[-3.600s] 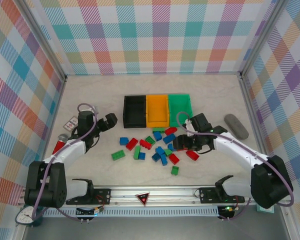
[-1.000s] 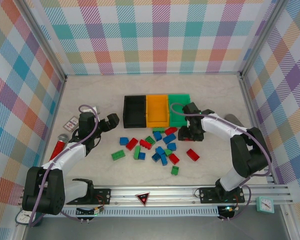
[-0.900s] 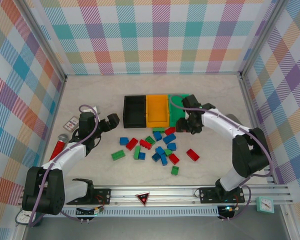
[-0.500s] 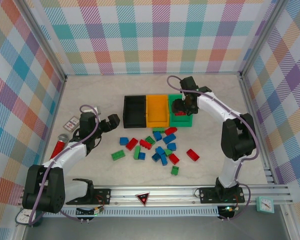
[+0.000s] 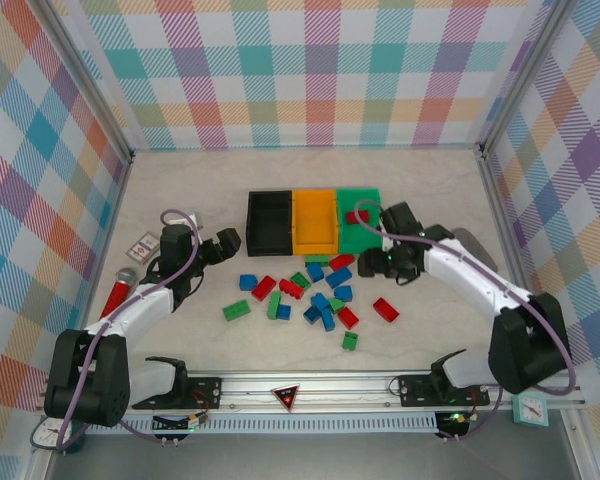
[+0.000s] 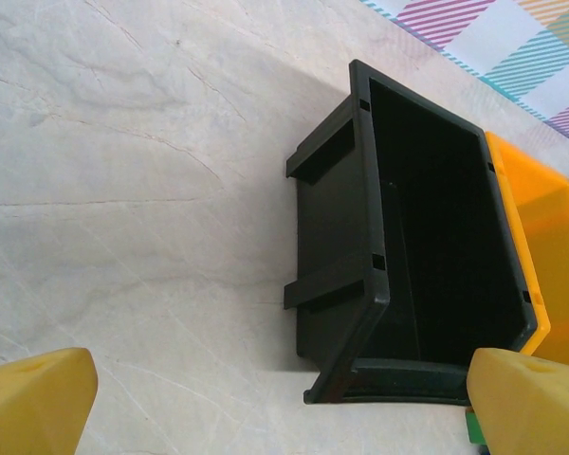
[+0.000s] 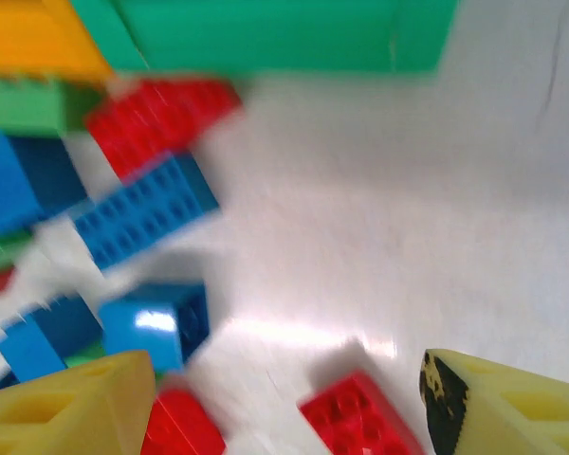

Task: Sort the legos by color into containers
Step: Pick up the lego from the bottom-center of the table.

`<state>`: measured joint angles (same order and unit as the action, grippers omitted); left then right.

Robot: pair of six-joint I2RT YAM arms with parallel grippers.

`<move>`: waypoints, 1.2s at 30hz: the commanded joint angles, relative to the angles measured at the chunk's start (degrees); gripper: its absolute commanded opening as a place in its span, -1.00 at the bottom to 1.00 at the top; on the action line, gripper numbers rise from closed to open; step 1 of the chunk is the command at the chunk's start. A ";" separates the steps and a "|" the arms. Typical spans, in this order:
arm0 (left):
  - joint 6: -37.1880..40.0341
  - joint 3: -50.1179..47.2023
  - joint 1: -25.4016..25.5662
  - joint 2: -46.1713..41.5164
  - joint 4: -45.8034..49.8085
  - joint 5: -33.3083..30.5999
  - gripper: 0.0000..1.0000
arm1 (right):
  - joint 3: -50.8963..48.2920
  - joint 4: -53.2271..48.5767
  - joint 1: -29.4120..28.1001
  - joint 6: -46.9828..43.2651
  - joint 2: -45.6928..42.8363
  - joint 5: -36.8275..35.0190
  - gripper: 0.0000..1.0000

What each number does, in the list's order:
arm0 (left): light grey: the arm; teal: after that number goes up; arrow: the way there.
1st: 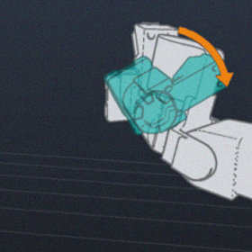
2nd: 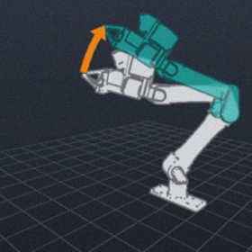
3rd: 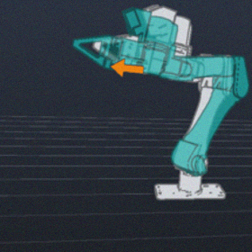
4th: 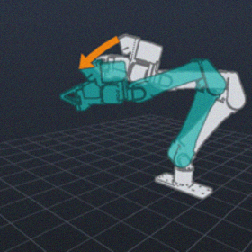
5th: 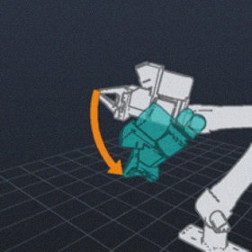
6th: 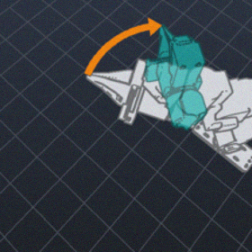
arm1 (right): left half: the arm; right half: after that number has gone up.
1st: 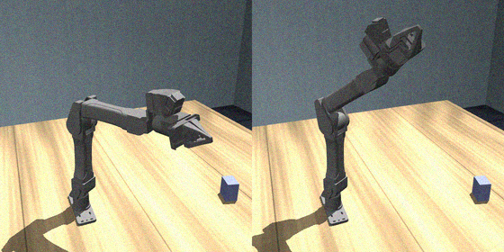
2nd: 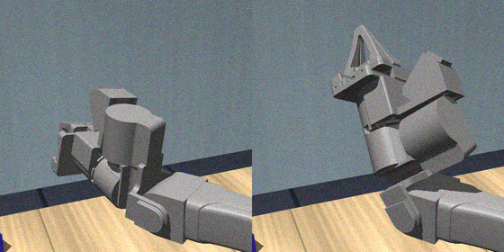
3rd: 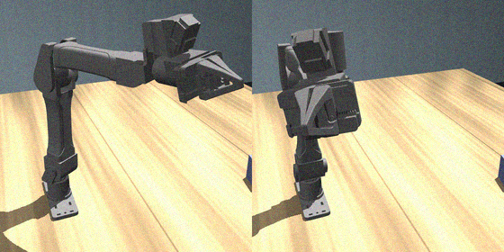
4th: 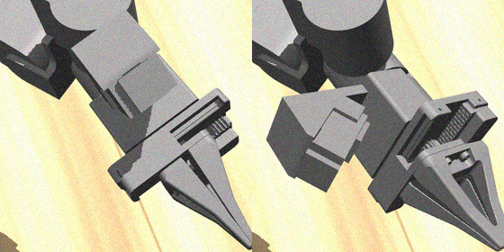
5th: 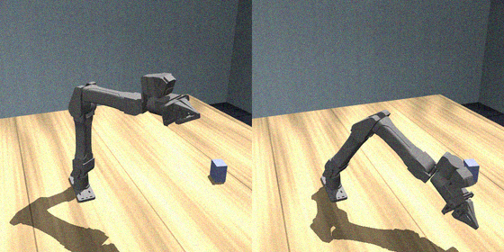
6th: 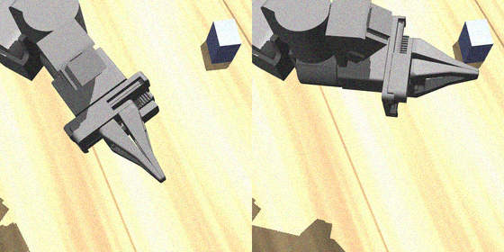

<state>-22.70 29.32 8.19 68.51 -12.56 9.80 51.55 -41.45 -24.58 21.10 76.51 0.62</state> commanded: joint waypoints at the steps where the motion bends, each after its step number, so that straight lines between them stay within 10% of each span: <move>1: 0.94 0.22 0.71 -0.04 -1.46 -0.49 0.99 | -5.83 -2.24 -0.56 5.17 -2.94 2.12 0.48; 13: 0.88 0.21 0.87 -0.49 -1.24 -0.41 0.99 | -7.87 -1.98 -3.83 9.05 5.32 -2.31 0.43; 25: 0.92 0.41 0.87 -0.71 -1.00 -0.49 0.99 | -6.03 0.06 -6.64 8.43 8.89 -1.10 -0.32; 36: 0.92 0.32 0.87 -0.59 -1.02 -0.49 0.99 | -5.24 0.47 -7.11 8.31 9.59 -1.92 0.03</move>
<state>-22.70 29.32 8.49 68.51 -12.53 9.78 45.04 -40.84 -31.22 29.41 85.60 -1.08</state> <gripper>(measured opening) 0.997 0.502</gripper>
